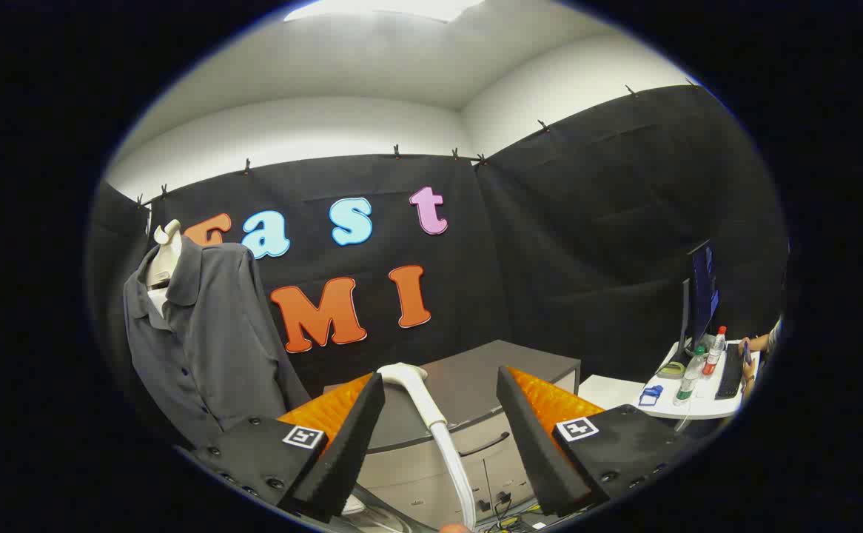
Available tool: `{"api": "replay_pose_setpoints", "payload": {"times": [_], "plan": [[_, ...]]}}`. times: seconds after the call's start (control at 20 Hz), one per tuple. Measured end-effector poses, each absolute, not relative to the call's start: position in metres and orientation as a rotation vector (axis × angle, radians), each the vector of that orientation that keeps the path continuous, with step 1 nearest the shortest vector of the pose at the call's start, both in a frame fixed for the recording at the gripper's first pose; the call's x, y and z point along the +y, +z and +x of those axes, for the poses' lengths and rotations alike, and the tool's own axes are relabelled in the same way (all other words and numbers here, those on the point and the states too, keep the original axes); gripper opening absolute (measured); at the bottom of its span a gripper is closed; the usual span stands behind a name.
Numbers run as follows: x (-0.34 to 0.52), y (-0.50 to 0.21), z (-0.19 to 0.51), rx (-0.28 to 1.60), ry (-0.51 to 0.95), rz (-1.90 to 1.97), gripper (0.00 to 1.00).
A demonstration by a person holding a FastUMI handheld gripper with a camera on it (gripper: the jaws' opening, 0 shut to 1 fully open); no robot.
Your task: Iron the clothes twice with a garment steamer, once on the left side and once on the right side.
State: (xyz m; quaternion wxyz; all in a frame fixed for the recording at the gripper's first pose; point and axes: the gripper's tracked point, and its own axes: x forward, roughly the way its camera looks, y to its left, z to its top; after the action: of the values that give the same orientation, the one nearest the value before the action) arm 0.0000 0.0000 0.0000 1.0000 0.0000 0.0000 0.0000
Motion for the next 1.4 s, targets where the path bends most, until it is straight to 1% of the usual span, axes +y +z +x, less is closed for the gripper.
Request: {"api": "replay_pose_setpoints", "payload": {"times": [0.3,0.45,0.6,0.85,0.95,1.15,1.4], "plan": [[-0.037,0.022,0.05,-0.035,0.074,0.014,0.98],[-0.052,0.036,0.092,-0.045,0.137,0.021,0.98],[-0.071,0.04,0.146,-0.033,0.158,-0.005,0.98],[-0.069,0.025,0.215,0.02,0.232,0.036,0.98],[-0.06,0.015,0.225,0.053,0.262,0.051,0.98],[-0.044,0.002,0.22,0.092,0.32,0.031,0.98],[-0.037,0.009,0.203,0.068,0.363,-0.05,0.98]]}}
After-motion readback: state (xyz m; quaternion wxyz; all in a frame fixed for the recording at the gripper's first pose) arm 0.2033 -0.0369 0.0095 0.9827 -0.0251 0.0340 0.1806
